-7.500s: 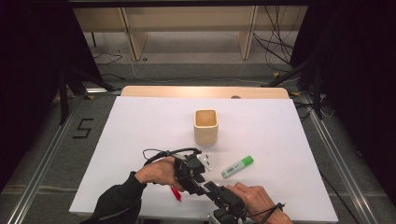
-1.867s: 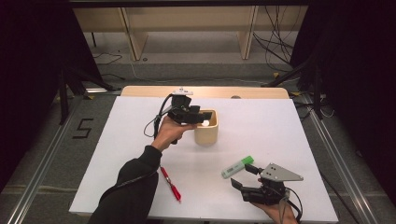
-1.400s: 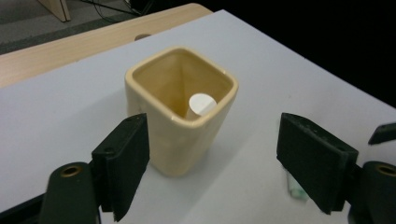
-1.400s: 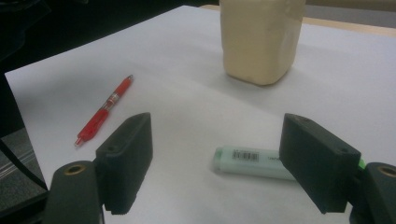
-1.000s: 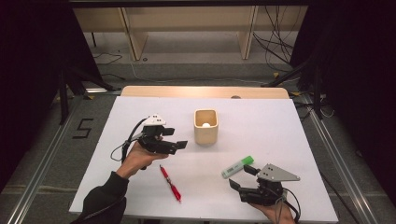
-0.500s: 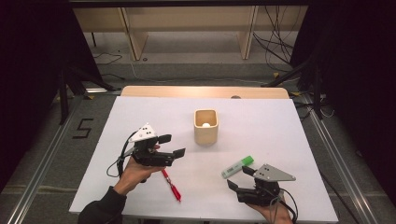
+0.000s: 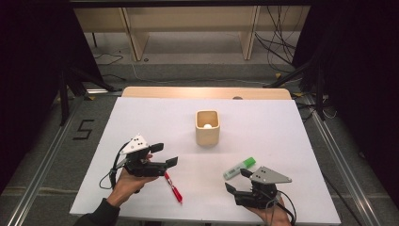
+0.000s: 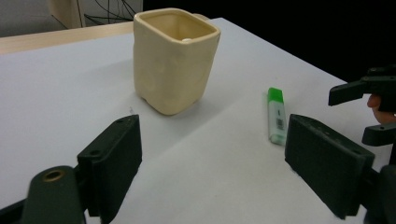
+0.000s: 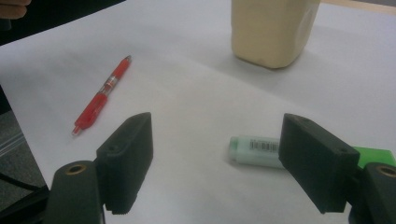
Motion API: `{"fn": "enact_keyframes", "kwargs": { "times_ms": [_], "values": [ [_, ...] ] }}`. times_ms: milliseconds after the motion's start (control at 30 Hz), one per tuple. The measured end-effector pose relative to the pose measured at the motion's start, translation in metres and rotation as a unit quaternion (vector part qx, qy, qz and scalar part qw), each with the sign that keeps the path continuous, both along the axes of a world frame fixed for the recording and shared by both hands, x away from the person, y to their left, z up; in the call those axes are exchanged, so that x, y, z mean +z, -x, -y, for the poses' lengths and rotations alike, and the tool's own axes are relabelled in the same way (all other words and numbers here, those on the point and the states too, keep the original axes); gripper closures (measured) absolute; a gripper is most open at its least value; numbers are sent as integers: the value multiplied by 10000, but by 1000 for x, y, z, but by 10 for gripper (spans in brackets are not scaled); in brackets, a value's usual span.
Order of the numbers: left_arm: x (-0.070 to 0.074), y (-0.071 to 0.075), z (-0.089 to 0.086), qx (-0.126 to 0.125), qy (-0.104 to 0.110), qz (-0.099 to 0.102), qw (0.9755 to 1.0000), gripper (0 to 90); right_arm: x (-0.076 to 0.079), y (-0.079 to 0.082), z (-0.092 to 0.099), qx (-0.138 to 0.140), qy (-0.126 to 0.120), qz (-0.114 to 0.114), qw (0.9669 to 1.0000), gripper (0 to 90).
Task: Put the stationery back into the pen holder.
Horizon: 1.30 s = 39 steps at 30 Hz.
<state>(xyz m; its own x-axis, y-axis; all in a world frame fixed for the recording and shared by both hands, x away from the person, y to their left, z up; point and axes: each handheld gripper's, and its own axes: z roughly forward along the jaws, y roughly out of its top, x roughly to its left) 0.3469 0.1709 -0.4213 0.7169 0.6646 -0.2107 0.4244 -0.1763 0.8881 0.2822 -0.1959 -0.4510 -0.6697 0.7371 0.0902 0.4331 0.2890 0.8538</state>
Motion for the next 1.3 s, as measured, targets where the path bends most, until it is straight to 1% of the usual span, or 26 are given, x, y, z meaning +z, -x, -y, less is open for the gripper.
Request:
{"fn": "enact_keyframes", "kwargs": {
  "times_ms": [100,167,233,267,333,400,467,500,633,767,833,867,933,1033,1167,1267,1300],
  "values": [
    [-3,4,-3,22,-28,-20,10000,181,0,0,-2,-8,33,-1,10000,278],
    [-4,6,-5,18,-46,-71,10000,178,-1,0,-4,5,45,6,10000,281],
    [-4,8,-6,26,-91,-61,9999,174,0,1,-5,26,65,-27,10000,281],
    [-4,10,-7,55,-164,-22,9998,174,0,1,-6,20,72,-30,10000,281],
    [-4,12,-9,99,-178,-6,9998,174,1,1,-9,34,81,-61,9999,281],
    [-4,15,-10,135,-140,-4,9998,174,1,0,-11,70,116,-95,9999,280],
    [-5,16,-11,134,-159,-18,9998,174,1,1,-14,77,158,-109,9998,281],
    [-6,17,-11,142,-134,-38,9998,174,1,0,-16,83,165,-119,9998,281],
    [-8,19,-12,143,-239,-44,9996,173,1,-1,-22,104,201,-169,9996,283],
    [-8,21,-14,192,-203,-33,9996,173,2,-3,-27,115,199,-248,9994,285],
    [-8,22,-14,215,-195,-33,9996,173,3,-5,-31,109,169,-258,9995,289],
    [-9,23,-15,232,-173,-21,9996,173,4,-5,-33,115,144,-298,9994,291],
    [-10,24,-15,261,-157,-32,9995,174,6,-6,-38,141,90,-304,9994,296],
    [-11,26,-16,268,-189,-32,9995,174,6,-8,-50,216,179,-296,9992,301],
    [-11,29,-19,361,-98,-6,9993,173,6,-8,-67,341,232,-348,9985,312],
    [-12,32,-19,361,-114,-7,9993,173,6,-9,-83,475,355,-366,9976,323],
    [-13,32,-19,347,-149,-1,9993,173,5,-10,-88,514,387,-371,9972,327]
  ]
}}
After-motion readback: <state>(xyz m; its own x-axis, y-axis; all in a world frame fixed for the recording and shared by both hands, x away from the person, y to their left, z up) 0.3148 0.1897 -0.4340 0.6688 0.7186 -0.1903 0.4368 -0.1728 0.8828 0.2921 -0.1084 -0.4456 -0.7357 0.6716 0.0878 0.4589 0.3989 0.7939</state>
